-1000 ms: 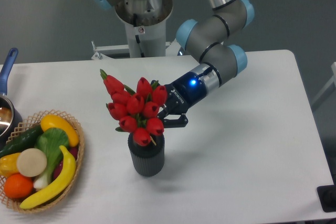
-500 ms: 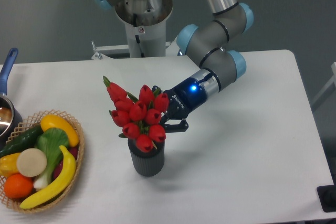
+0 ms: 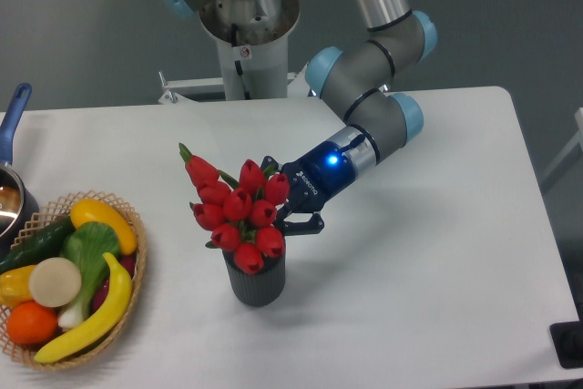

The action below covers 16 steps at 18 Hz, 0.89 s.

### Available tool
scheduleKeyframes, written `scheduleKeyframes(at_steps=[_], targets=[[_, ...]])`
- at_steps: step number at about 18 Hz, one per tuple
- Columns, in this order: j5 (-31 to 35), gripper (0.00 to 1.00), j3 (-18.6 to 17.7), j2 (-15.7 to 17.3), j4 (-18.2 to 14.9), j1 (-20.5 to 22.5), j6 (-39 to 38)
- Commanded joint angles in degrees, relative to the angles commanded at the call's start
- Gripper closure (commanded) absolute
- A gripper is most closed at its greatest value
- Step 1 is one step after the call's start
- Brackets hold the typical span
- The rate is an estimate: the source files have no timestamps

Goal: Insert the flowers into the vase
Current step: 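Open the gripper to release the tulips in the vase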

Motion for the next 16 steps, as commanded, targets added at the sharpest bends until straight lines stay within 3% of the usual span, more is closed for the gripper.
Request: scheduleKeyframes(at_steps=[4,8,10,16], targets=[[0.00,0.73,0.00,-1.05,0.00,-0.09,1.57],[0.00,0.64,-0.18,-1.85,0.00,-0.09,4.22],[0.00,0.51,-0.26,-1.76,0.00,-0.09,4.39],[0.61,0.37,-0.44,-1.32,0.00,0.18,4.66]])
